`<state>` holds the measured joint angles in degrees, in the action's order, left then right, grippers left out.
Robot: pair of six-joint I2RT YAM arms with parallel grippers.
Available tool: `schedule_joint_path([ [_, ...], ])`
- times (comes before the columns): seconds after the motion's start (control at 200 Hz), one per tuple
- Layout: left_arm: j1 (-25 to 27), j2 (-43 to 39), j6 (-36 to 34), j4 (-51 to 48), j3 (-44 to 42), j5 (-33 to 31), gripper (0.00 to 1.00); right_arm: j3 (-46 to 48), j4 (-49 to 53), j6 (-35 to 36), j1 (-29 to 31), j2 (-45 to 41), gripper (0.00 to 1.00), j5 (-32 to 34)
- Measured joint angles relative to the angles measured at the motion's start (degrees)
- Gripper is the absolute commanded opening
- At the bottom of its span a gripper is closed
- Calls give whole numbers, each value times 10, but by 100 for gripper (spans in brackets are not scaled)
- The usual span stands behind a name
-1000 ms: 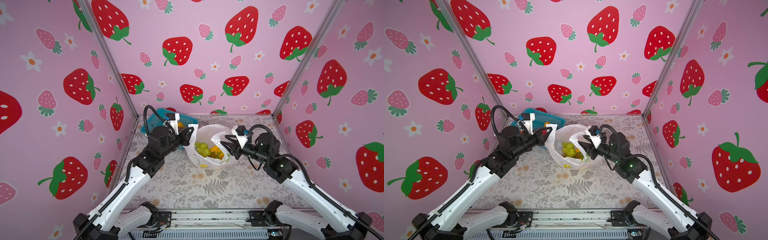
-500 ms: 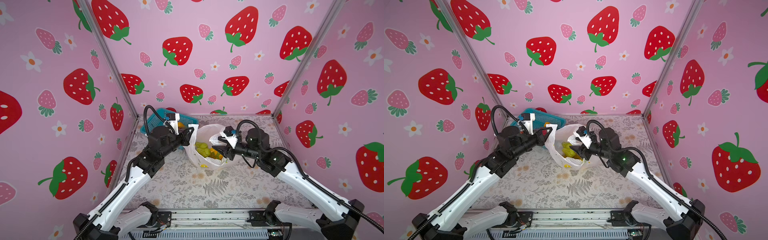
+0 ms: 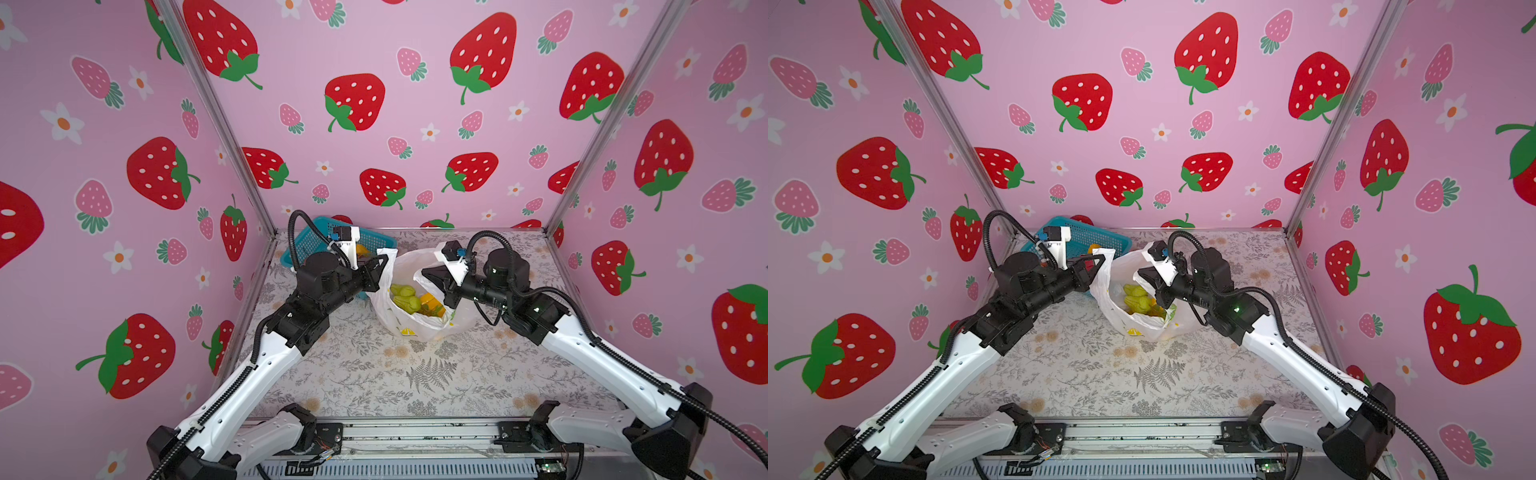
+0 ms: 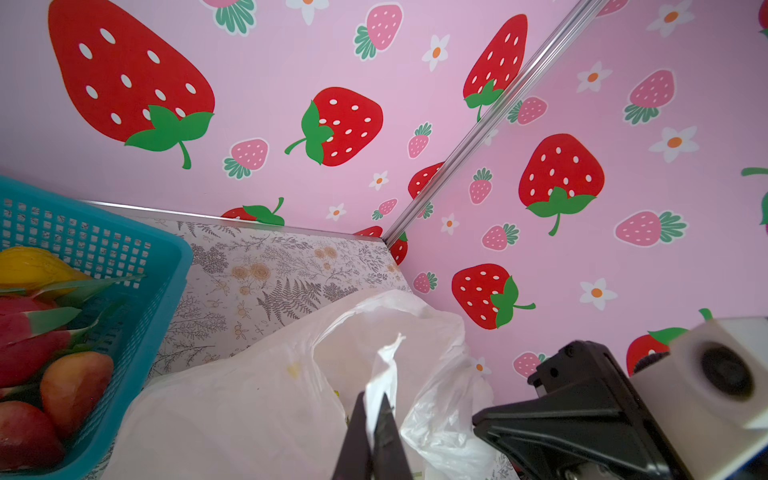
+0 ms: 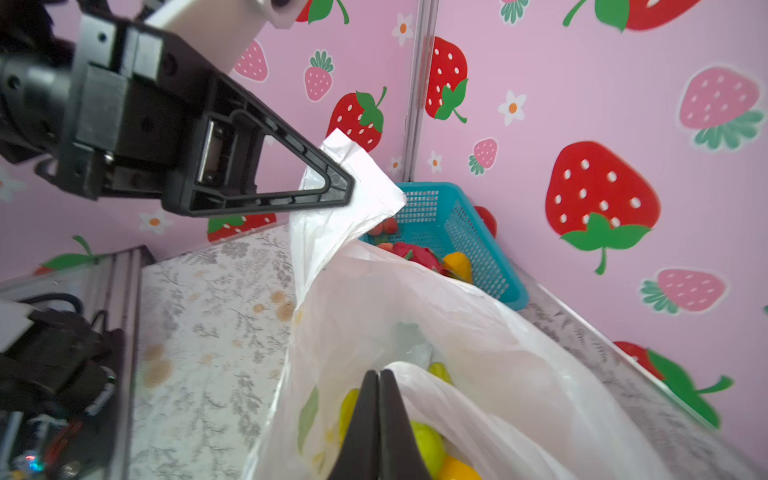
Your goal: Place the fake fruits into the plastic bag and tie a complex knot
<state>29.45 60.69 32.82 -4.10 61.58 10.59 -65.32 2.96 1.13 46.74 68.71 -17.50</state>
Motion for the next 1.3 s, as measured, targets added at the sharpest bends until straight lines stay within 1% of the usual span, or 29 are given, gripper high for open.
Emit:
schedule_joint_path([
  [0.14, 0, 0, 0, 0, 0, 0, 0, 0, 1, 0, 0, -11, 0, 26],
  [0.255, 0, 0, 0, 0, 0, 0, 0, 0, 3, 0, -1, -40, 0, 39],
  [0.33, 0, 0, 0, 0, 0, 0, 0, 0, 13, 3, -1, -61, 20, 36],
  [0.415, 0, 0, 0, 0, 0, 0, 0, -5, 38, 10, -1, -74, 36, 26],
  [0.485, 0, 0, 0, -1, 0, 0, 0, -14, 68, 17, 0, -74, 45, 21],
  [0.58, 0, 0, 0, -1, 0, 0, 0, -23, 117, 30, 1, -75, 50, 16],
  [0.705, 0, 0, 0, -4, 0, 0, 0, -35, 176, 37, 5, -79, 51, 12],
  [0.825, 0, 5, 0, -4, 0, 2, 0, -59, 221, 47, 15, -65, 51, 13],
  [1.166, 0, 8, 0, -4, 0, 4, 0, -104, 275, 67, 36, 15, 51, 35],
  [1.301, 0, 8, -1, -4, 0, 4, 0, -112, 283, 75, 42, 28, 51, 38],
])
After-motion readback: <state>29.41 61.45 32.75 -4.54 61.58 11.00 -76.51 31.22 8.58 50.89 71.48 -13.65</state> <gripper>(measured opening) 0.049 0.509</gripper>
